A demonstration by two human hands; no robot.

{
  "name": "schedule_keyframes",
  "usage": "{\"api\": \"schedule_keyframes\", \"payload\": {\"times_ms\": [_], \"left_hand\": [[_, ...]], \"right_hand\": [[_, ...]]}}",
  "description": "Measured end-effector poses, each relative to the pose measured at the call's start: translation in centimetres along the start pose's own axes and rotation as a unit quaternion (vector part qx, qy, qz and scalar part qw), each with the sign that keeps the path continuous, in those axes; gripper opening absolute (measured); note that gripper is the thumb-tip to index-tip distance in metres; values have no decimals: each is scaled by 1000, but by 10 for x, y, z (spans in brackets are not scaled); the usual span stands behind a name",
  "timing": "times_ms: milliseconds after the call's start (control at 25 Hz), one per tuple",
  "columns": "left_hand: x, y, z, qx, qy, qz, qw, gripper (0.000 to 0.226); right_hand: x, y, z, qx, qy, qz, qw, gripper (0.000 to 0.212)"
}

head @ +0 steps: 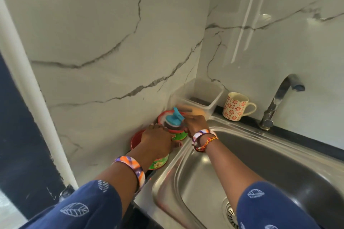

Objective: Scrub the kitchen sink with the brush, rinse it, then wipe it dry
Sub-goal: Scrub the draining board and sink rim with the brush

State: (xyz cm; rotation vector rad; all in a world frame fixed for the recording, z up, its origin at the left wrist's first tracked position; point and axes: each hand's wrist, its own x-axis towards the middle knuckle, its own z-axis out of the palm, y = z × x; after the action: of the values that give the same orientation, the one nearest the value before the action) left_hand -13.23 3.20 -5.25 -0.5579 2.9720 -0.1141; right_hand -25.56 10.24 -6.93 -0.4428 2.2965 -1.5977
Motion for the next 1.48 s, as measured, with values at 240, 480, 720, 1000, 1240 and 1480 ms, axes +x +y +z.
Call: {"api": "schedule_keyframes", "payload": {"times_ms": [240,480,720,1000,1240,1480], "left_hand": [[-22,-6,-12,-32,49,-10,998,49],[-46,56,-49,-27,-2,50,998,42],[-86,213,-68,3,-61,242,968,47],[-135,364,-43,-2,-109,381,918,48],[-142,412,-18,61,-118,384,914,47],[-123,433,-9,91,-147,336,926,55]], "right_hand": [[-26,-26,-24,413,-147,225,870,21],[-100,-36,-128,502,-228,169,817,35],[-211,3,-297,498,-57,105,859,34],[-355,85,-431,337,221,162,901,18],[-372,159,-431,-124,426,178,878,31],[-336,173,-383,-100,242,94,961,33]]}}
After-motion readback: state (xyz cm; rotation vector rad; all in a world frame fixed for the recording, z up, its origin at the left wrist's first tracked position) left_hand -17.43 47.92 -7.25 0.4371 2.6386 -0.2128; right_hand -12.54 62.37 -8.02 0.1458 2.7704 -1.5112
